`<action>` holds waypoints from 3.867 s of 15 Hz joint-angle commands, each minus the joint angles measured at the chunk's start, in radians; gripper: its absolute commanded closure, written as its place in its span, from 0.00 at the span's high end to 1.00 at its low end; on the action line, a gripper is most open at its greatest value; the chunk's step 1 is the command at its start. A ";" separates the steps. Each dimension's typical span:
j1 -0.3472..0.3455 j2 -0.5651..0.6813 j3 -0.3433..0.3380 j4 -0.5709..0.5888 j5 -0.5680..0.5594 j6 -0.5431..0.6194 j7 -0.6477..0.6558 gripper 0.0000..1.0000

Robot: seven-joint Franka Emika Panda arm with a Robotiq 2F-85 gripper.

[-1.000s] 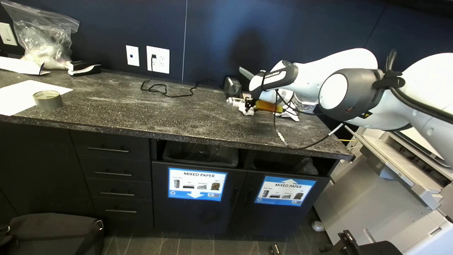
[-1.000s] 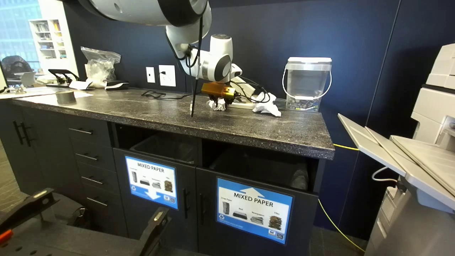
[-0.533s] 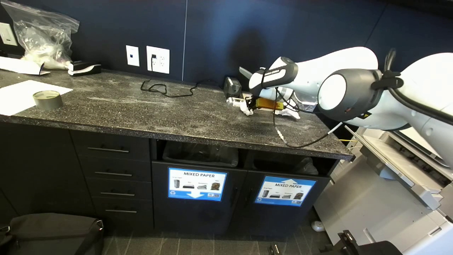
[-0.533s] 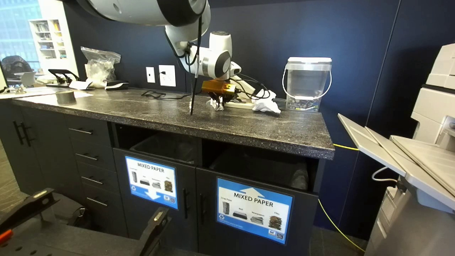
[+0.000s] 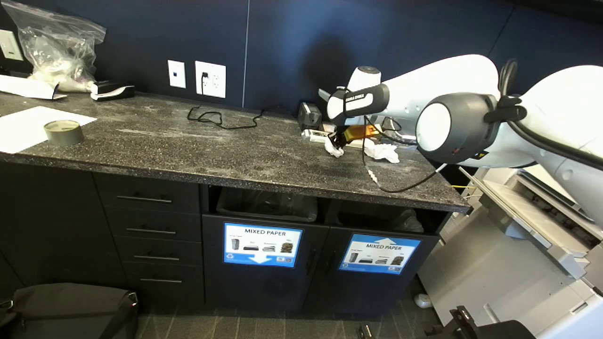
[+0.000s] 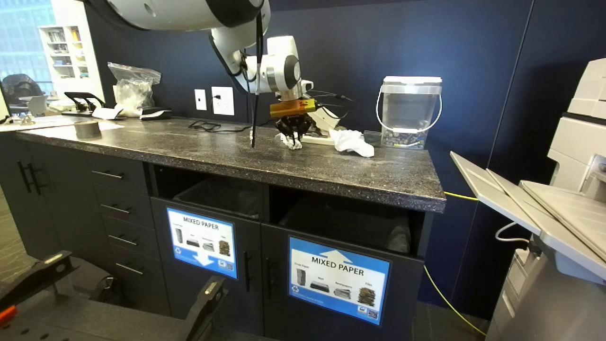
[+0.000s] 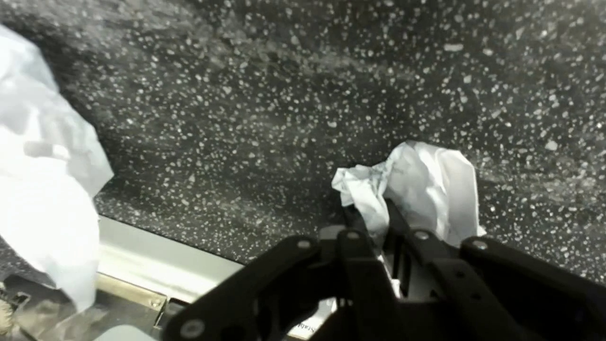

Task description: Place the papers on the countertop inside the bin on the right

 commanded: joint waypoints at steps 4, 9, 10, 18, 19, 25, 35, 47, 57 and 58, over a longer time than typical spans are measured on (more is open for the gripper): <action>0.030 -0.055 -0.091 -0.084 -0.128 -0.121 -0.056 0.13; 0.013 -0.152 -0.100 -0.247 -0.154 -0.116 -0.106 0.13; 0.005 -0.190 -0.096 -0.308 -0.149 -0.102 -0.117 0.13; -0.095 -0.402 -0.013 -0.637 -0.081 -0.024 -0.128 0.13; -0.106 -0.428 -0.008 -0.679 -0.072 -0.012 -0.130 0.13; -0.144 -0.594 -0.014 -0.956 -0.057 0.062 -0.121 0.13; -0.182 -0.857 -0.004 -1.455 0.076 0.336 -0.070 0.13; -0.228 -0.685 0.106 -1.623 0.192 0.811 -0.022 0.13; -0.198 -0.363 0.050 -1.528 0.173 1.366 0.193 0.13; -0.190 -0.336 0.043 -1.505 0.177 1.399 0.204 0.13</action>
